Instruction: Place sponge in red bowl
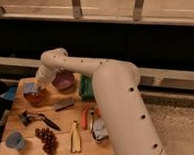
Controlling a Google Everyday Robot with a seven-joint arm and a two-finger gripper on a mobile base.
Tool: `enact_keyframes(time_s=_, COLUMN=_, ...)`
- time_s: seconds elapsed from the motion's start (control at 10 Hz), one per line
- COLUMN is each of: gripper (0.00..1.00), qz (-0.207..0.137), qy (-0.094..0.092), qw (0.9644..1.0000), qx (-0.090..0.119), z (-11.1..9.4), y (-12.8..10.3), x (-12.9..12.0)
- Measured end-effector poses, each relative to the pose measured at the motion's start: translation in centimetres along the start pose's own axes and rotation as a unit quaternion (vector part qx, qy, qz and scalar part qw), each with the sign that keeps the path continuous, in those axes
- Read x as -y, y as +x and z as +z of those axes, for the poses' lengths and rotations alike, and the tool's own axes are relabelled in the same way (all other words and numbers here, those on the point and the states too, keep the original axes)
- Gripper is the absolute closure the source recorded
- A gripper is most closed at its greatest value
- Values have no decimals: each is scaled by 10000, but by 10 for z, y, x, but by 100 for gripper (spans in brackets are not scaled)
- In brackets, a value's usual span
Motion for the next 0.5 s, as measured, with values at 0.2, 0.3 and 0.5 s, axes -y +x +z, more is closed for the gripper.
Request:
enact_keyframes(time_s=0.2, gripper=37, qz=-136, qy=-78, qw=9998, qx=95, z=-7, y=0, x=-12)
enact_keyframes(time_s=0.3, gripper=37, qz=-149, qy=-65, qw=9998, qx=69, z=-4, y=2, x=-11)
enact_keyframes(time_s=0.5, gripper=37, qz=-143, qy=-68, qw=9998, qx=80, z=-6, y=1, x=-11)
